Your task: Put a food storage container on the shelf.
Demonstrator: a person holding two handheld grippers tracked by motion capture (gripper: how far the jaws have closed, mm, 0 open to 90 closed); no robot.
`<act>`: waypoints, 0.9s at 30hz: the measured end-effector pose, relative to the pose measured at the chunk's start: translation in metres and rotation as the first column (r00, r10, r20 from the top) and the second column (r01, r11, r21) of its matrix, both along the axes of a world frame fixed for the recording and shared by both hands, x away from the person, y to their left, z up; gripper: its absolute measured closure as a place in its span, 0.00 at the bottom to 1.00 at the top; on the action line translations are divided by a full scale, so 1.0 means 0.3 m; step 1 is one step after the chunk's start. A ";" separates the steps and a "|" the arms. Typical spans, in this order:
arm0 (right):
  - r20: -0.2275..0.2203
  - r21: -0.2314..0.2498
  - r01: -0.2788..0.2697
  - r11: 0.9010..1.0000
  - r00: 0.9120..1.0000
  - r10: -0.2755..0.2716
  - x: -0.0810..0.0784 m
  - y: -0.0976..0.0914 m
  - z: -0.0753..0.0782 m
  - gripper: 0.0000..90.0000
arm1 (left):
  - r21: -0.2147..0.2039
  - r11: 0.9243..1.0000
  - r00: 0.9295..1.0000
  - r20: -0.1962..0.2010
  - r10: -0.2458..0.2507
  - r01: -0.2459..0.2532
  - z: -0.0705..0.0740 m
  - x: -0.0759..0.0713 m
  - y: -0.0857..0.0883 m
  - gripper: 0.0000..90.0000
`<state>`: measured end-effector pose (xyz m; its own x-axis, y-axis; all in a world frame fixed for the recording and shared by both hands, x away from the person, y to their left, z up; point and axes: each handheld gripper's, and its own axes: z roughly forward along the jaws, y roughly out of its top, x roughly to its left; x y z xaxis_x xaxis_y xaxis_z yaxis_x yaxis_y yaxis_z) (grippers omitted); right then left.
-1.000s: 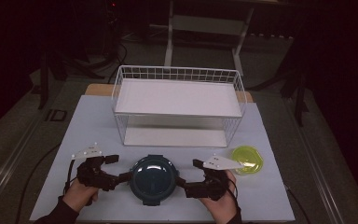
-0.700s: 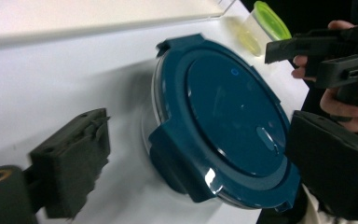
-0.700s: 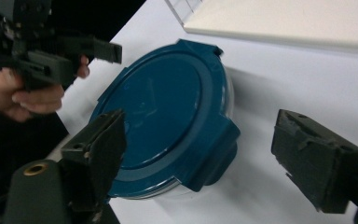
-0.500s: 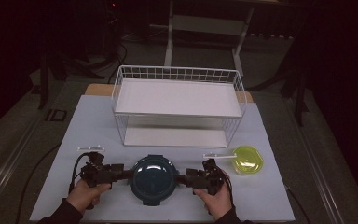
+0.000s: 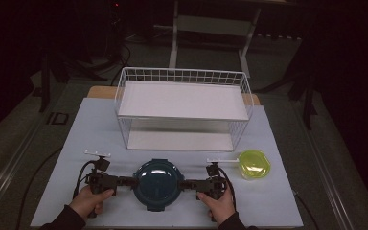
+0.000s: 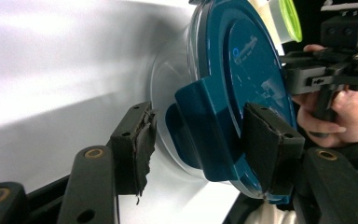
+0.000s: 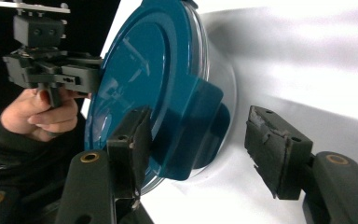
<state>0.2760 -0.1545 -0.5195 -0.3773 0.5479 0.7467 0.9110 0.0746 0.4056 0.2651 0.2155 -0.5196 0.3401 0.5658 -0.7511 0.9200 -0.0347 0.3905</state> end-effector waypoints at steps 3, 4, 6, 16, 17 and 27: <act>-0.048 0.019 0.001 1.000 0.999 0.000 0.002 0.006 -0.009 0.47 | -0.020 1.000 0.999 -0.029 -0.014 0.014 -0.002 0.005 -0.001 0.52; -0.072 0.033 0.008 0.999 0.997 -0.006 0.002 0.007 -0.011 0.51 | -0.021 1.000 0.999 -0.037 -0.020 0.020 -0.002 0.006 -0.004 0.55; -0.101 0.057 0.017 0.998 0.995 -0.011 -0.001 0.009 -0.014 0.54 | -0.034 0.999 0.998 -0.061 -0.021 0.019 -0.007 0.011 -0.004 0.54; -0.134 0.058 0.054 0.997 0.990 -0.046 -0.013 0.011 -0.008 0.57 | -0.057 0.998 0.998 -0.060 -0.003 0.000 -0.008 -0.004 -0.002 0.57; -0.137 0.059 0.060 0.996 0.989 -0.052 -0.017 0.010 -0.007 0.57 | -0.054 0.999 0.998 -0.056 -0.006 0.003 -0.004 -0.007 -0.003 0.57; -0.094 0.054 0.027 0.998 0.995 -0.022 -0.040 0.003 0.011 0.60 | -0.008 1.000 0.999 -0.021 -0.028 0.028 0.040 -0.035 -0.016 0.61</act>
